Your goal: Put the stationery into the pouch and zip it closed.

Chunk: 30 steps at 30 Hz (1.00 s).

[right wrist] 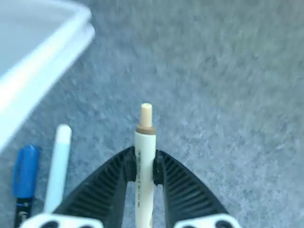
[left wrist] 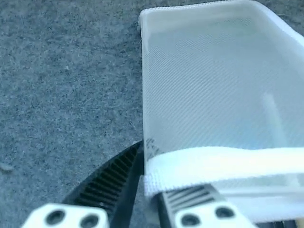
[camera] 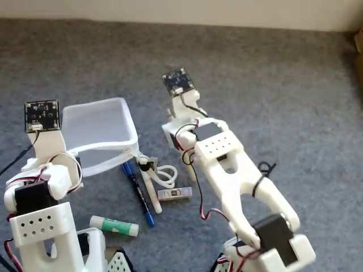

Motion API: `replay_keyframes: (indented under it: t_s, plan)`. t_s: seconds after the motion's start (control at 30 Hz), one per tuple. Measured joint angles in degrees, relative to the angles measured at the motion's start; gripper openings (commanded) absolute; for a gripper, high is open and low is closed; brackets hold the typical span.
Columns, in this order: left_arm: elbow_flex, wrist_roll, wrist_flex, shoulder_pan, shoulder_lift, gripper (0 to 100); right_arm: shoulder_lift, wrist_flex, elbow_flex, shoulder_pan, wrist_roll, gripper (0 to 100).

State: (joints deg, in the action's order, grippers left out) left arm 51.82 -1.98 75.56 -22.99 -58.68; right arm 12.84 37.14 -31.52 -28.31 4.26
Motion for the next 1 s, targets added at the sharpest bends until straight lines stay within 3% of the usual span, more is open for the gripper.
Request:
replay_keyframes:
  t_s: [0.53,1.0]
  plan:
    - [0.79,1.23,-0.70,0.09,0.00,1,41.93,0.09,-15.91,-0.35,0.00,0.5]
    - [0.79,1.23,-0.79,0.18,0.00,1,52.75,0.09,-17.23,-15.82,0.00,0.6]
